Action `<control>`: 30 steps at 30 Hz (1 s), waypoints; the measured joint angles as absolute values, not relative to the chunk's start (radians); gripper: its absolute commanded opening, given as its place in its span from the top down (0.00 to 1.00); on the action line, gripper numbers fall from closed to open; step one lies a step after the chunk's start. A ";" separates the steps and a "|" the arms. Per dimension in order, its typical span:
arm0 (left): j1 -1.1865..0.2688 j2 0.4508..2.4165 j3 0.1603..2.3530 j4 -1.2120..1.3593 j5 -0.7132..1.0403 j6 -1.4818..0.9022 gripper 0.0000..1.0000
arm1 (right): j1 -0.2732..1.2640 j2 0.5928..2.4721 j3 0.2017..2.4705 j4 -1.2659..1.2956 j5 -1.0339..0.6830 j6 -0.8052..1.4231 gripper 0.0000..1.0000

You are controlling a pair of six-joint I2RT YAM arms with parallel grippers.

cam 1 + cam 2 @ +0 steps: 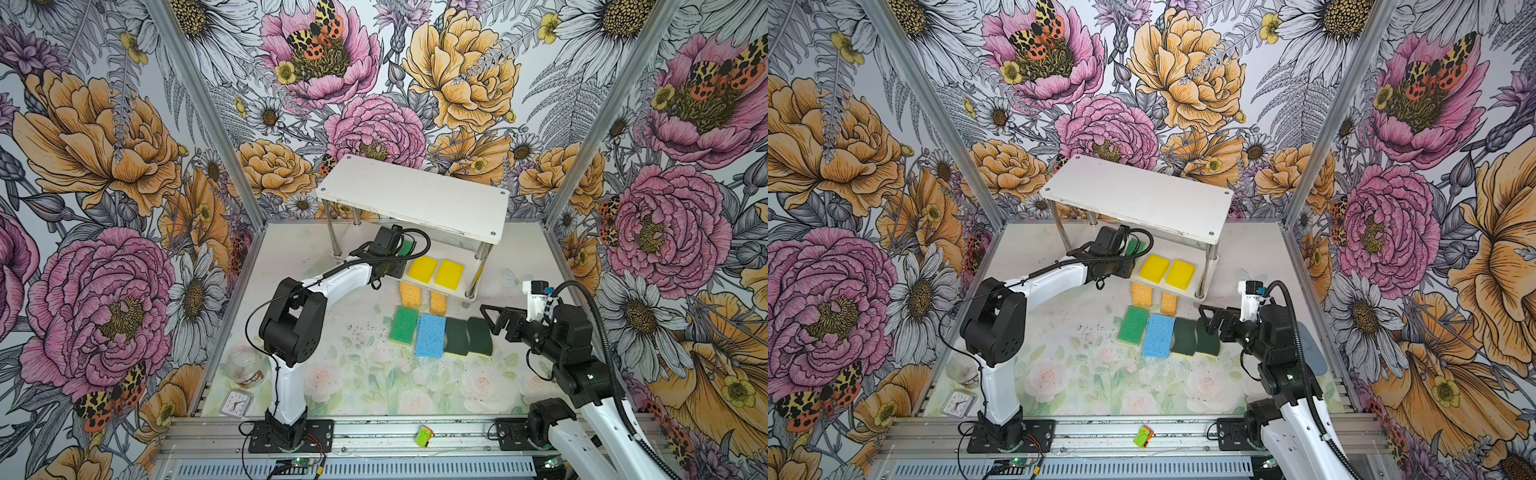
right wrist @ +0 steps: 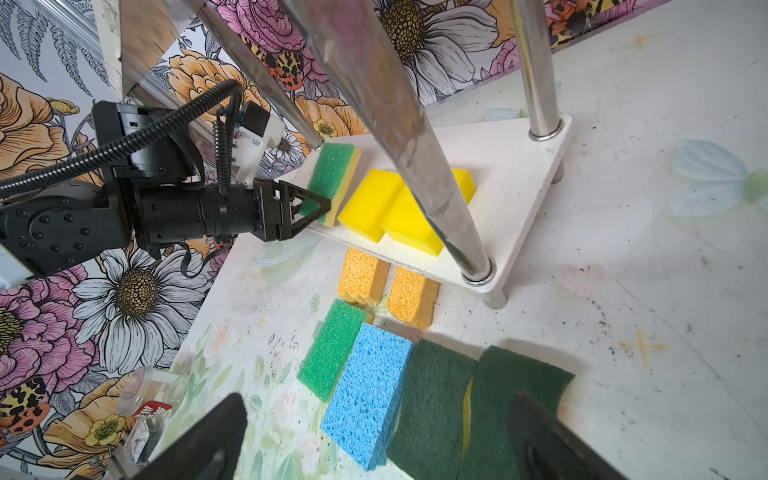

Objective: Place and organize the cleaning sponges onto the shelf
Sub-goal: 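Lower the green sponge beside the yellow sponges and open the left gripper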

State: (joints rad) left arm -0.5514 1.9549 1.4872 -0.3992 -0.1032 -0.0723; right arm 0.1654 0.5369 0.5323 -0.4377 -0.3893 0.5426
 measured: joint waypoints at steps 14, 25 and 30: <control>-0.551 1.962 1.487 -0.399 -0.104 -0.079 0.39 | 0.165 0.537 0.532 -0.438 -0.389 0.543 0.00; -0.545 1.974 1.487 -0.399 -0.104 -0.079 0.38 | 0.165 0.537 0.532 -0.438 -0.389 0.542 0.00; -0.543 1.975 1.487 -0.399 -0.104 -0.079 0.38 | 0.165 0.538 0.532 -0.437 -0.389 0.543 0.00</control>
State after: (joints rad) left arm -0.5426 1.9747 1.4872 -0.3992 -0.1043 -0.0788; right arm 0.1654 0.5381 0.5323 -0.4374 -0.3889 0.5426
